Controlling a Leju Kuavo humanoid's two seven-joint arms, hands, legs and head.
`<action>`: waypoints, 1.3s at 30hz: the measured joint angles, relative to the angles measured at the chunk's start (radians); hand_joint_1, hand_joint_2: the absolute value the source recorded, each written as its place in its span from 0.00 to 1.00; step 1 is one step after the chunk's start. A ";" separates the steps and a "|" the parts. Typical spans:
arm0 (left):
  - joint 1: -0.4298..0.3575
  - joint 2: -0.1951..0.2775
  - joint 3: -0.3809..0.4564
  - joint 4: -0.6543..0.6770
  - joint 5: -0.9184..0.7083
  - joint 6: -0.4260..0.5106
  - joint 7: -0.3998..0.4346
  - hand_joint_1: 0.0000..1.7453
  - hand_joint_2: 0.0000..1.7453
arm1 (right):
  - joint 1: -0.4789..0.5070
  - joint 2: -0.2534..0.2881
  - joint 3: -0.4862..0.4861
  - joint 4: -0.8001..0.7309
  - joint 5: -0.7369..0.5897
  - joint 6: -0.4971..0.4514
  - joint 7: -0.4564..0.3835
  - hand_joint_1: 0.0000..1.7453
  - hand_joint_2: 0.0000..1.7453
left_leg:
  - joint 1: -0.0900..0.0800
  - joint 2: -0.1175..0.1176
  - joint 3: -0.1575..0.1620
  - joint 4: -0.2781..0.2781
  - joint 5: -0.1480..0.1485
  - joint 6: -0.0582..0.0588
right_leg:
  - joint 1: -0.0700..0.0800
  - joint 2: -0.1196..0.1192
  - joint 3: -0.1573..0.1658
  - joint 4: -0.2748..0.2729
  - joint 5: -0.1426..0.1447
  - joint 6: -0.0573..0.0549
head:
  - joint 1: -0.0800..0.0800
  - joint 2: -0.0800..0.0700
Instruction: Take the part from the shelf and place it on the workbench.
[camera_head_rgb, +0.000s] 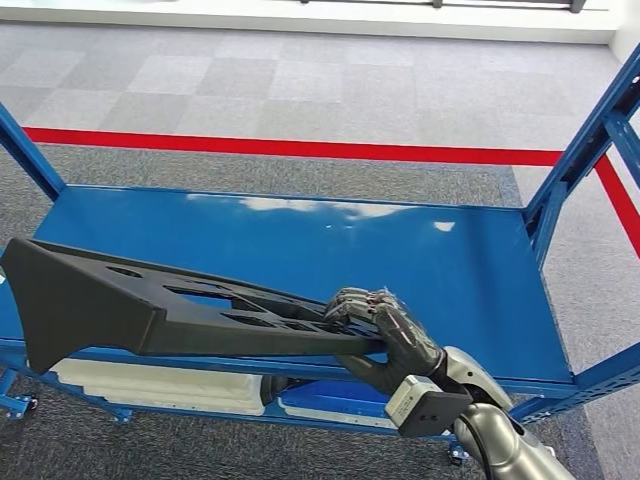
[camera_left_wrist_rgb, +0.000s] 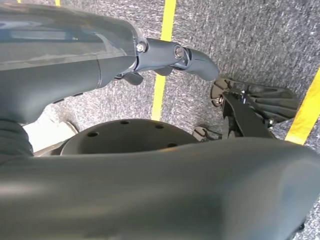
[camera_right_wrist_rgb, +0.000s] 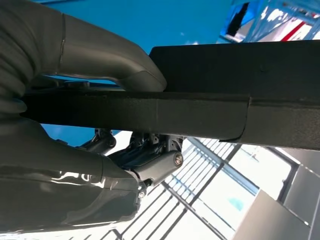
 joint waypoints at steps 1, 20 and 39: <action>0.000 0.001 0.000 0.000 0.000 0.000 -0.005 0.00 1.00 | -0.002 0.000 0.001 0.000 -0.017 0.012 -0.004 1.00 1.00 | 0.000 0.000 0.000 0.000 0.000 0.000 | 0.000 0.000 0.000 0.000 0.000 0.000 | 0.000 0.000; 0.000 0.018 0.003 0.000 0.001 0.022 -0.031 0.00 1.00 | 0.039 0.059 0.012 0.017 -0.119 0.037 -0.055 1.00 1.00 | -0.012 -0.001 0.001 0.000 -0.005 0.013 | -0.013 0.000 0.001 -0.007 0.001 0.012 | 0.000 0.000; 0.003 0.048 0.010 0.000 0.000 -0.015 -0.035 0.00 1.00 | 0.072 0.073 0.012 0.047 -0.123 0.053 -0.058 1.00 1.00 | 0.012 0.000 -0.022 0.040 -0.034 -0.019 | -0.019 0.000 -0.046 0.016 0.038 -0.008 | 0.001 0.000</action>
